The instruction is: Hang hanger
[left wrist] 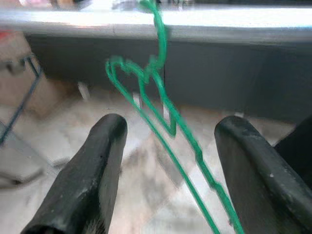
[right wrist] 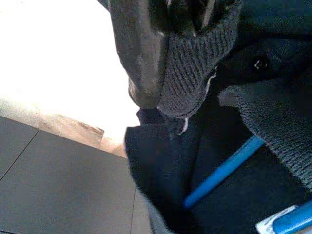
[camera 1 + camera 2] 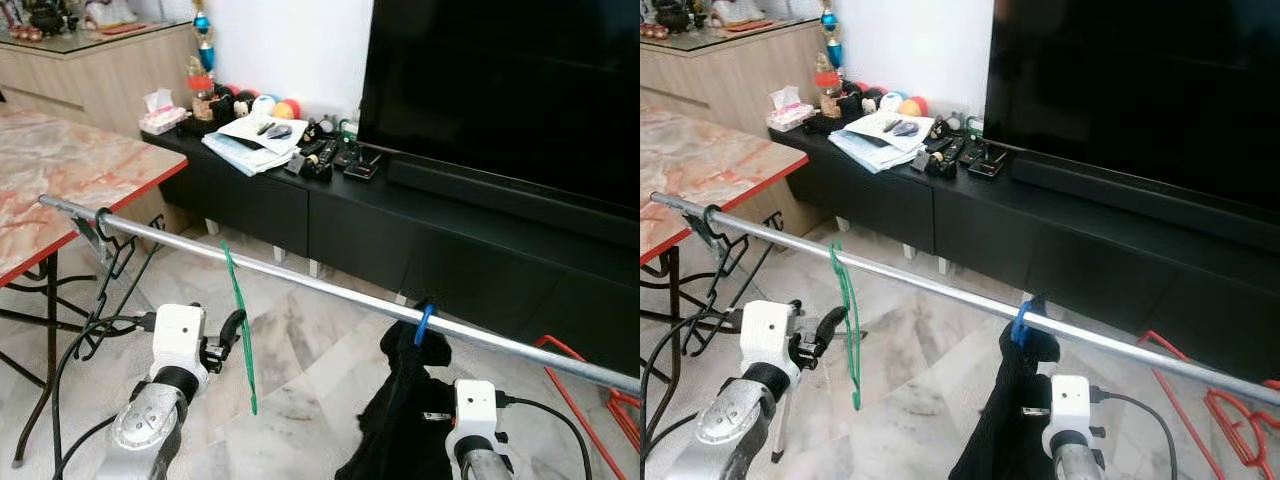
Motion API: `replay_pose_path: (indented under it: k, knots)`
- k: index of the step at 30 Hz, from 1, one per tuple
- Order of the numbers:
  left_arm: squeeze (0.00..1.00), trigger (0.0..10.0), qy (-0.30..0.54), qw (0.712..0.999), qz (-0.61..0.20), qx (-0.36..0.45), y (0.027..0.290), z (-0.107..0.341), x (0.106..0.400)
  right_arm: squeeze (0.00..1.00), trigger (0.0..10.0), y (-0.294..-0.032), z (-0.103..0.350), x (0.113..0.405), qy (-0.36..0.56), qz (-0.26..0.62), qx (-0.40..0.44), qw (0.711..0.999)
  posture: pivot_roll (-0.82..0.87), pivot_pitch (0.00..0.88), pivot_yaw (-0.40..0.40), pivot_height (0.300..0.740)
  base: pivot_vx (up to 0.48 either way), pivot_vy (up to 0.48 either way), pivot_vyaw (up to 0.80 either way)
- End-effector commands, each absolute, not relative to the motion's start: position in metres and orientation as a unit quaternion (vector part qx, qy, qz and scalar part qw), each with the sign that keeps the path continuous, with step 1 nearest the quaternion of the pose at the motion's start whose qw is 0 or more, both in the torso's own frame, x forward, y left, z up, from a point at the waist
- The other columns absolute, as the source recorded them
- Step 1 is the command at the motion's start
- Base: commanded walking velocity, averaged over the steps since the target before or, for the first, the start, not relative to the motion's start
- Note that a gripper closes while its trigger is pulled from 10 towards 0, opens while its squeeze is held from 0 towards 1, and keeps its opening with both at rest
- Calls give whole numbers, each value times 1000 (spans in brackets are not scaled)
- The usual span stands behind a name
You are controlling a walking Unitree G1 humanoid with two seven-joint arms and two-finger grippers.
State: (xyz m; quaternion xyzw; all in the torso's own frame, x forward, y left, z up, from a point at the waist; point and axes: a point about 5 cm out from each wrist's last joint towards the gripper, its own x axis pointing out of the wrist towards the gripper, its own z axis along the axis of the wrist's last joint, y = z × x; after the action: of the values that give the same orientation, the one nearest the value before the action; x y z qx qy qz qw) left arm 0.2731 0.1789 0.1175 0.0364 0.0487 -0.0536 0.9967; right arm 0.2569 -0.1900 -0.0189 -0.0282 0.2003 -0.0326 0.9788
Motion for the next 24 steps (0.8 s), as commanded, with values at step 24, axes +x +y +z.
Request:
replay_pose_path:
  k: [24]
  knots:
    - [0,10000,224,974,2,19,169,137,314,0,10000,-186,-15,261,190,-23,-38,981,18,64,6,740,0,0,0]
